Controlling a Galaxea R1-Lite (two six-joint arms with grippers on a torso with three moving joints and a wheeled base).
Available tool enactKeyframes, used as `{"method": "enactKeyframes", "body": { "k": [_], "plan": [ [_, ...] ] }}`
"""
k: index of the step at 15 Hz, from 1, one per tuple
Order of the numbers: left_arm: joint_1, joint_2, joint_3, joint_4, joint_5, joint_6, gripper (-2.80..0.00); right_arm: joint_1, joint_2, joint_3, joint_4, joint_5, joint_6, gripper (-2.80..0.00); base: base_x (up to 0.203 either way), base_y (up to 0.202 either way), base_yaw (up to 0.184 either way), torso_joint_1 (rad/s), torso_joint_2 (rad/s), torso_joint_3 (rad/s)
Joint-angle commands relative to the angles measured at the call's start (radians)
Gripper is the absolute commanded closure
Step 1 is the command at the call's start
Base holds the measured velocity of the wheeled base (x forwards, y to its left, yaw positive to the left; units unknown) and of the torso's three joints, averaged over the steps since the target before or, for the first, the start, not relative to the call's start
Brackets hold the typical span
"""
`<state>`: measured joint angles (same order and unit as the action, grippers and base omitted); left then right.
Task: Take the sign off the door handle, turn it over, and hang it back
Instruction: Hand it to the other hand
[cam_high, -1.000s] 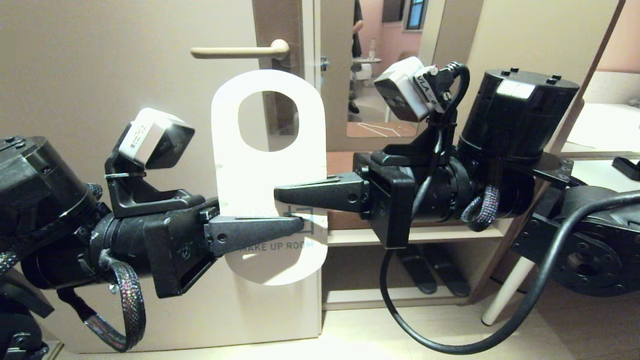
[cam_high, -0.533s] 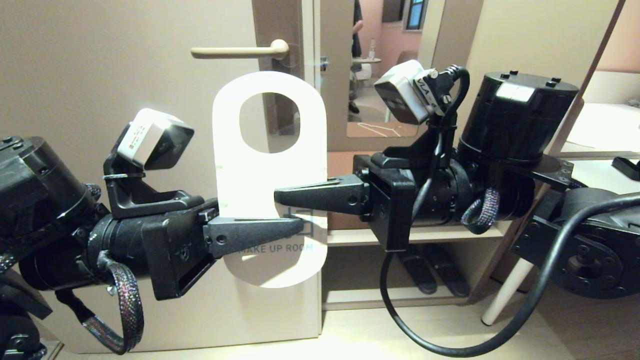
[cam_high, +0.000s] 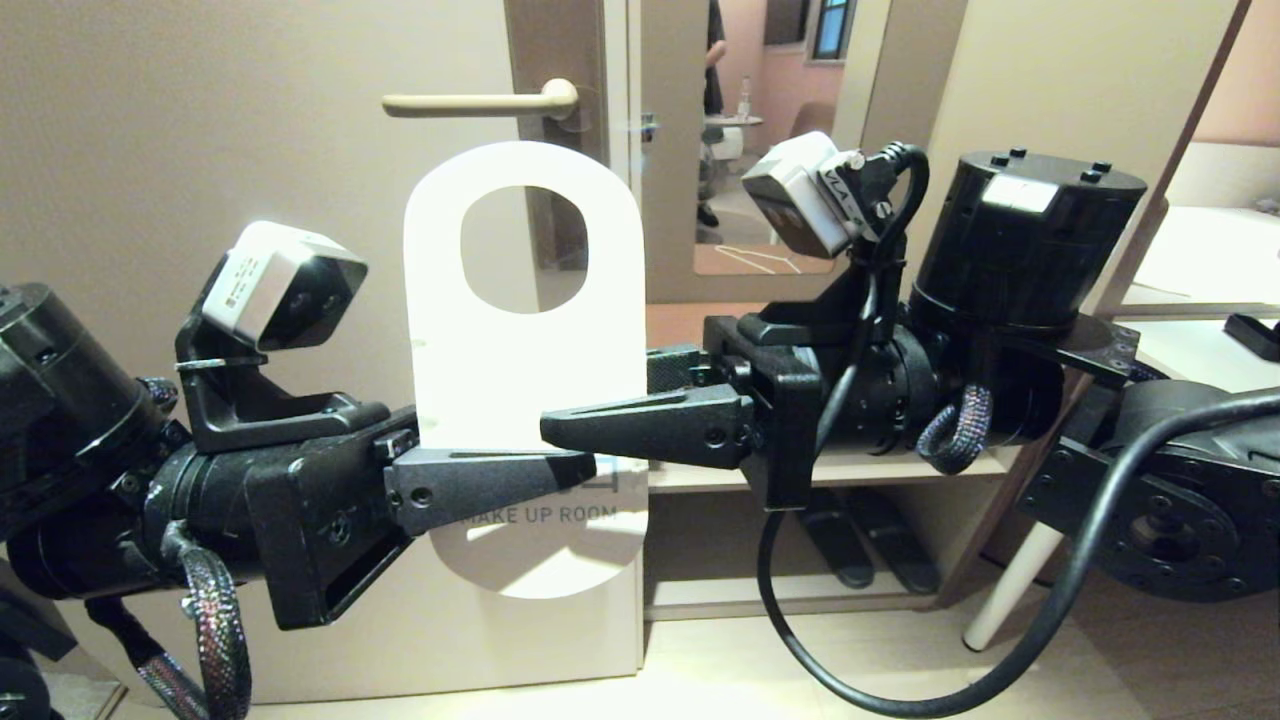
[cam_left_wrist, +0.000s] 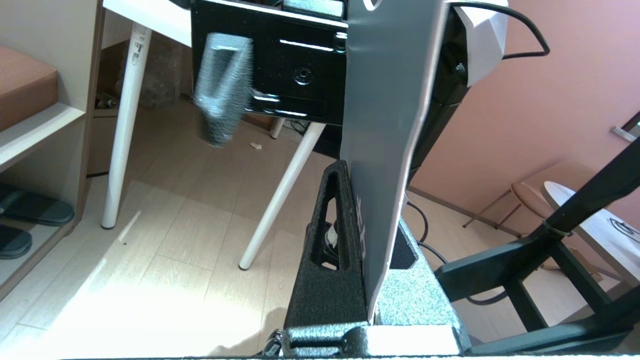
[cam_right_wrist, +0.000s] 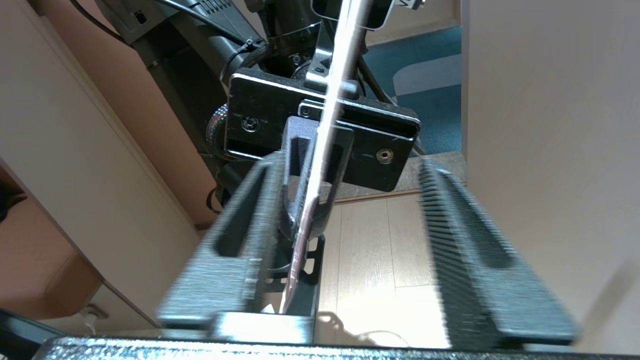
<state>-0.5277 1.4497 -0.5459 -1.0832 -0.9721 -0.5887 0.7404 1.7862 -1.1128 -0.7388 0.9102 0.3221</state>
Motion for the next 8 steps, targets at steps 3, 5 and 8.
{"method": "enactKeyframes", "body": {
  "k": [3, 5, 8],
  "plan": [
    [0.001, -0.034, 0.04, -0.004, -0.005, -0.003, 0.0, -0.001, -0.004, 0.002, -0.01, 0.002, 0.002, -2.8, 0.0, 0.0, 0.0, 0.0, 0.0, 0.0],
    [0.008, -0.066, 0.081, -0.004, -0.005, -0.002, 0.0, -0.004, -0.004, 0.009, -0.05, -0.009, 0.003, -2.8, 0.0, 0.0, 0.0, 0.0, 0.0, 0.0],
    [0.044, -0.116, 0.127, -0.004, -0.004, -0.001, 0.0, -0.004, -0.003, 0.023, -0.08, -0.117, 0.003, -2.8, 0.0, 0.0, 0.0, 0.0, 0.0, 0.0]
  ]
}}
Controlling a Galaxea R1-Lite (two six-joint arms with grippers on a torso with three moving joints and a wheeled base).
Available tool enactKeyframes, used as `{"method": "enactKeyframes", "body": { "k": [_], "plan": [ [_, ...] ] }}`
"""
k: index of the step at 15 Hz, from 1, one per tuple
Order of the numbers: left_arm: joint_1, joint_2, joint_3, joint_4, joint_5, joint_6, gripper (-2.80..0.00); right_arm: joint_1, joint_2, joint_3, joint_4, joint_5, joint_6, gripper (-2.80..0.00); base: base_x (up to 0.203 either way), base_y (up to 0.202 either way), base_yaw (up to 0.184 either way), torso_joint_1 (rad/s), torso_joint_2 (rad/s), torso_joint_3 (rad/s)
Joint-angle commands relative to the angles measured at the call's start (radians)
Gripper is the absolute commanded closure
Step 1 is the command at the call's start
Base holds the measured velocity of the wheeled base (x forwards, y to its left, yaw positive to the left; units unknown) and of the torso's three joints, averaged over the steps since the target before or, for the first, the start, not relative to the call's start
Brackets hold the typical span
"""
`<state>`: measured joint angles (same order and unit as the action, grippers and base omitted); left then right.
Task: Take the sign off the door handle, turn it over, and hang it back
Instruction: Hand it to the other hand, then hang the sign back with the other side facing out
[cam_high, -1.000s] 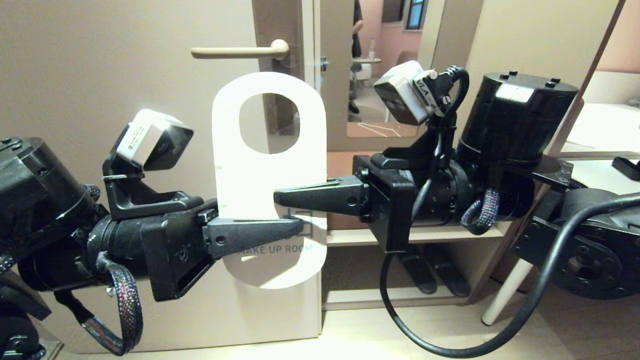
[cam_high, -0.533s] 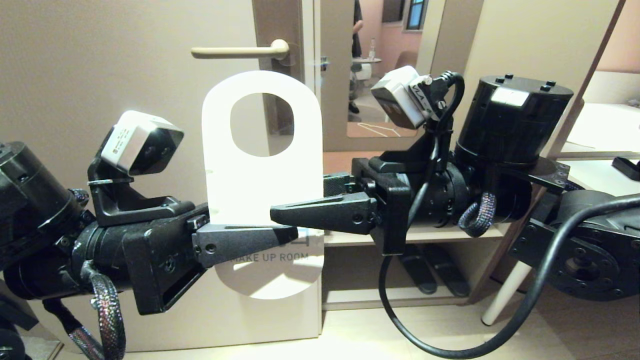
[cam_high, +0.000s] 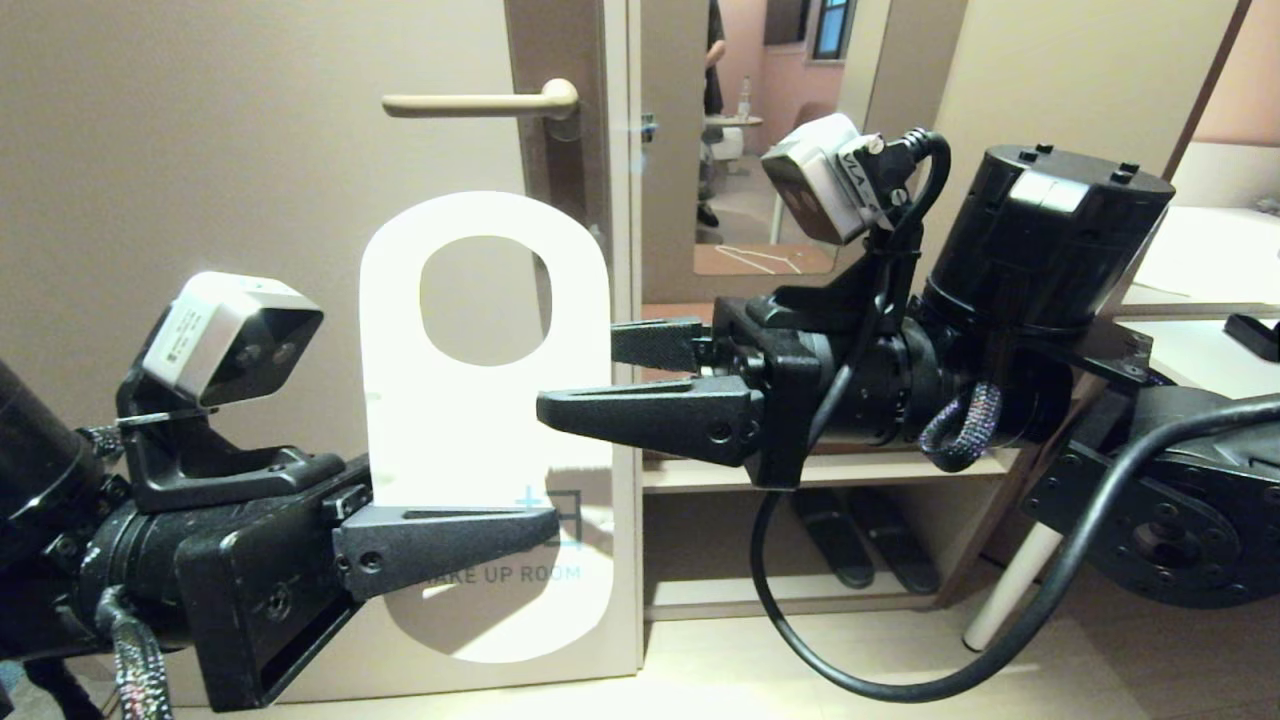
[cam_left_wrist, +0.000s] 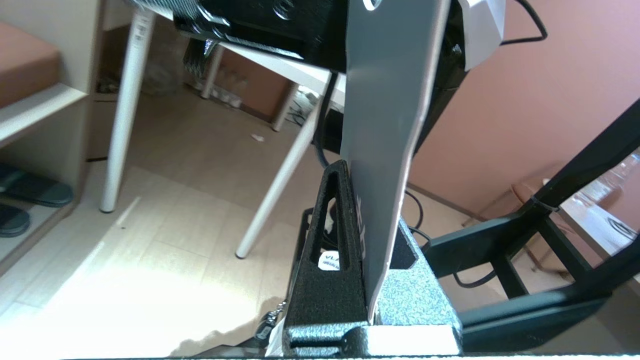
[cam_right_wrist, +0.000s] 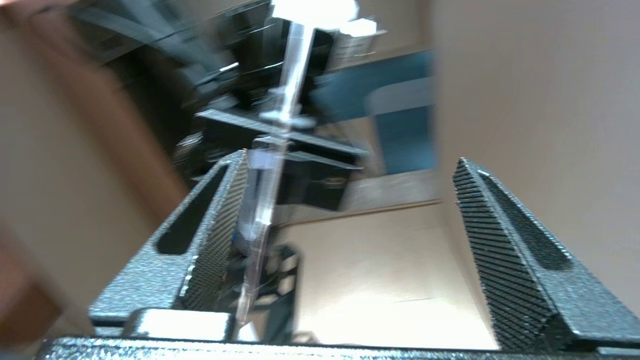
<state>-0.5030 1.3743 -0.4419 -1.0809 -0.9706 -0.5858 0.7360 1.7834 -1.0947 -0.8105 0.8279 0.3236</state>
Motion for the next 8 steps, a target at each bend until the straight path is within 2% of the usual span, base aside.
{"method": "enactKeyframes", "body": {
  "k": [1, 3, 8],
  "plan": [
    [0.037, -0.056, 0.038, -0.006, -0.005, -0.004, 0.0, -0.001, -0.004, 0.006, -0.01, -0.076, 0.002, -2.8, 0.0, 0.0, 0.0, 0.0, 0.0, 0.0],
    [0.068, -0.097, 0.073, -0.005, -0.006, -0.003, 0.0, -0.001, -0.025, 0.014, -0.01, -0.127, 0.003, -2.8, 0.0, 0.0, 0.0, 0.0, 0.0, 0.0],
    [0.16, -0.179, 0.153, -0.004, -0.007, 0.005, 0.0, -0.004, -0.076, 0.064, -0.01, -0.162, -0.001, -2.8, 0.0, 0.0, 0.0, 0.0, 0.0, 0.0]
  ]
}}
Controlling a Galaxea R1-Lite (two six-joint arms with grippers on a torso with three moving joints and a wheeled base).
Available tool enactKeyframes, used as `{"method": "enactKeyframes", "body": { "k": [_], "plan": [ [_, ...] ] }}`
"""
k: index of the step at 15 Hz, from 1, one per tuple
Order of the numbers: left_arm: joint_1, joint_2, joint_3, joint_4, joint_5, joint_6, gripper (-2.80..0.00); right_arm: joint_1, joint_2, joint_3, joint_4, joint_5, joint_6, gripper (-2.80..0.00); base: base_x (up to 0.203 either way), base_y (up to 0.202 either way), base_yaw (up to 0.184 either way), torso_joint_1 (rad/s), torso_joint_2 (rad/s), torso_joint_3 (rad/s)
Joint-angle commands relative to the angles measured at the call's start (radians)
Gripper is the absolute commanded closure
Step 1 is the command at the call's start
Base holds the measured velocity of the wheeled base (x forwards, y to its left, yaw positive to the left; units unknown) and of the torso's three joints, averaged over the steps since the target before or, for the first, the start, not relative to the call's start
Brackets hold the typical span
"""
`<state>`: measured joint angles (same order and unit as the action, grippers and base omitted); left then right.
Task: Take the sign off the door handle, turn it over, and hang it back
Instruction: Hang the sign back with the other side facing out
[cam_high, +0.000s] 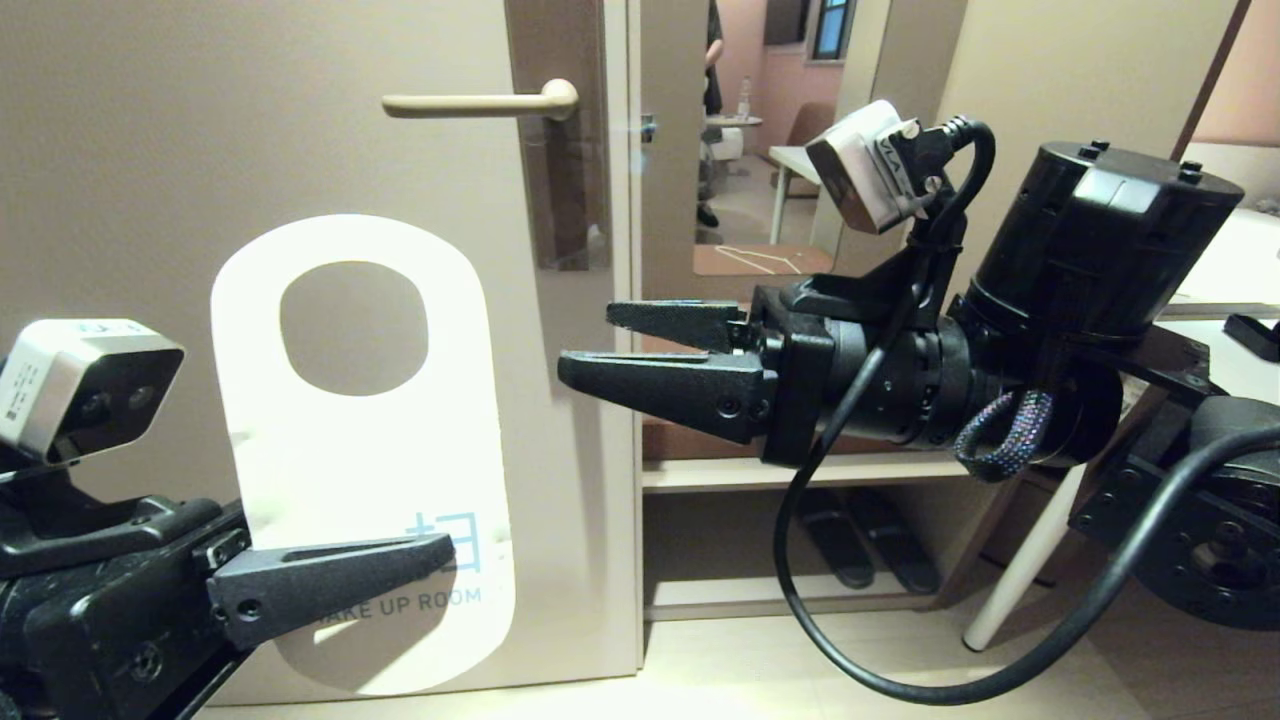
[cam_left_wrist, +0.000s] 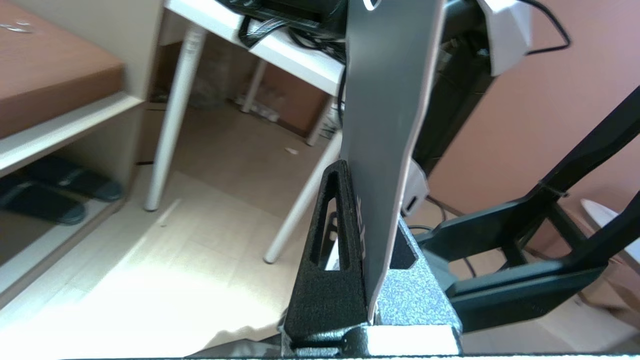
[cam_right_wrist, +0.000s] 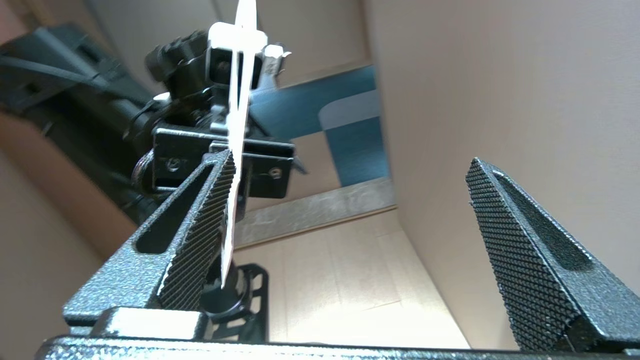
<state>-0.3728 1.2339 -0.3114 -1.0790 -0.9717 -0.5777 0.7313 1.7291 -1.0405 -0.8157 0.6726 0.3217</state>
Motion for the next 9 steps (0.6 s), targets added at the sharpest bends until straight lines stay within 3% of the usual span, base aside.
{"method": "enactKeyframes", "body": {
  "k": [1, 4, 9],
  "plan": [
    [0.055, -0.046, 0.035, -0.006, -0.006, -0.001, 0.0, 0.0, -0.029, 0.01, -0.005, -0.025, 0.001, -2.8, 0.0, 0.0, 0.0, 0.0, 0.0, 0.0],
    [0.135, -0.079, 0.057, -0.002, -0.007, 0.012, 0.0, -0.01, -0.032, 0.018, -0.005, -0.099, -0.006, -2.8, 0.0, 0.0, 0.0, 0.0, 0.0, 0.0],
    [0.223, -0.104, 0.067, 0.015, -0.002, 0.088, 0.0, -0.059, -0.017, 0.035, -0.003, -0.289, -0.12, -2.8, 0.0, 0.0, 0.0, 0.0, 0.0, 0.0]
  ]
}}
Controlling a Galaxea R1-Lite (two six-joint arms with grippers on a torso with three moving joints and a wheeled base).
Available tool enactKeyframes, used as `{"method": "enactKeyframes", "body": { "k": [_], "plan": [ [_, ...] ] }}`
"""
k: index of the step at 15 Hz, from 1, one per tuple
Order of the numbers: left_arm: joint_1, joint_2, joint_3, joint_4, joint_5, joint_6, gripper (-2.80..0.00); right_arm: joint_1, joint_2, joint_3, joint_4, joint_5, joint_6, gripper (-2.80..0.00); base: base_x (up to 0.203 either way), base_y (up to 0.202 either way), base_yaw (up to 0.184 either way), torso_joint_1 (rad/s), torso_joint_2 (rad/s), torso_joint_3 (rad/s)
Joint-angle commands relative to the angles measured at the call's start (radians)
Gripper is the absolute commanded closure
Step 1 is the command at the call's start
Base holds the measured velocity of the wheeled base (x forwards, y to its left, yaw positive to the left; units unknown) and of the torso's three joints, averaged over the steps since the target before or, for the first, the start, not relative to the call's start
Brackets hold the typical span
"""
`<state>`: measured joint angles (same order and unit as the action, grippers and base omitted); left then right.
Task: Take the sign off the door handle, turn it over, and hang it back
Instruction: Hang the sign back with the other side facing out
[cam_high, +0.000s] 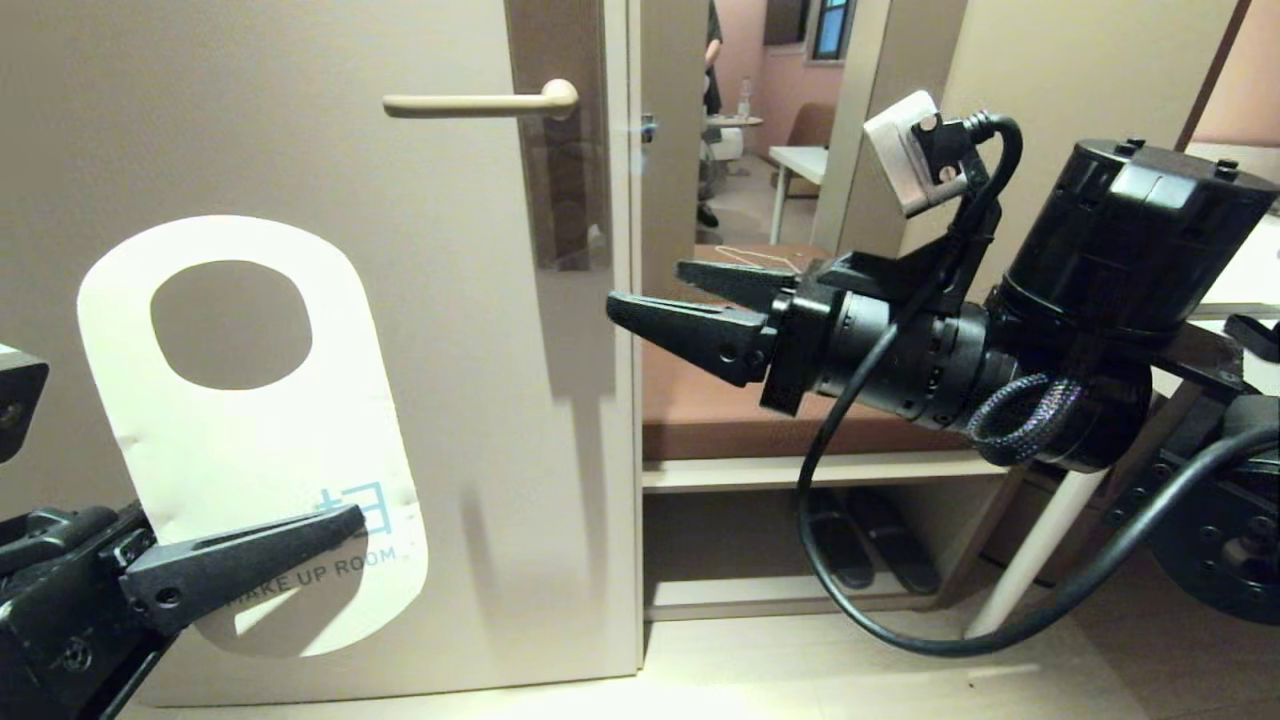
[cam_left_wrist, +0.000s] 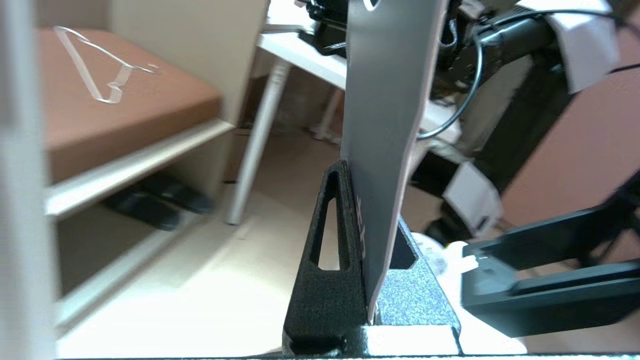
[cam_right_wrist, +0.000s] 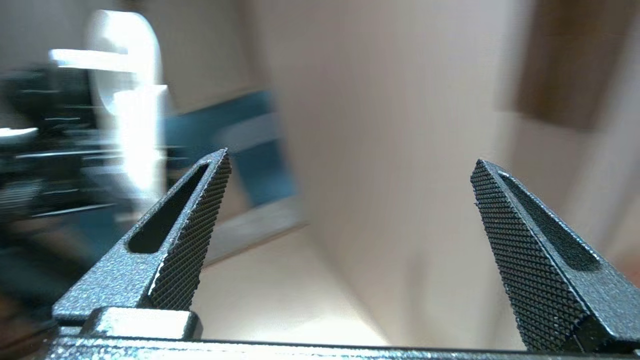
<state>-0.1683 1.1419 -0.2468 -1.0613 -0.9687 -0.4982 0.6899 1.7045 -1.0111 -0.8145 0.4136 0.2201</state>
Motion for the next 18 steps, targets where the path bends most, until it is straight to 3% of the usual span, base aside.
{"method": "enactKeyframes", "body": {
  "k": [1, 2, 9, 14, 18],
  "plan": [
    [0.022, -0.023, 0.003, 0.004, -0.005, 0.013, 0.0, -0.032, 0.012, 0.012, -0.005, -0.075, -0.044, -2.8, 0.0, 0.0, 0.0, 0.0, 0.0, 0.0],
    [0.024, -0.031, 0.003, 0.015, -0.002, 0.014, 0.0, -0.045, 0.013, 0.022, -0.005, -0.114, -0.061, 0.0, 0.0, 0.0, 0.0, 0.0, 0.0, 0.0],
    [0.032, -0.055, 0.003, 0.035, 0.043, 0.027, 0.0, -0.153, -0.036, 0.132, -0.002, -0.356, -0.21, 0.0, 0.0, 0.0, 0.0, 0.0, 0.0, 0.0],
    [0.058, -0.073, 0.003, 0.037, 0.043, 0.036, 0.0, -0.238, -0.196, 0.353, 0.011, -0.546, -0.224, 0.0, 0.0, 0.0, 0.0, 0.0, 0.0, 0.0],
    [0.058, -0.112, 0.019, 0.038, 0.039, 0.036, 0.0, -0.309, -0.394, 0.57, 0.07, -0.631, -0.237, 0.0, 0.0, 0.0, 0.0, 0.0, 0.0, 0.0]
  ]
}}
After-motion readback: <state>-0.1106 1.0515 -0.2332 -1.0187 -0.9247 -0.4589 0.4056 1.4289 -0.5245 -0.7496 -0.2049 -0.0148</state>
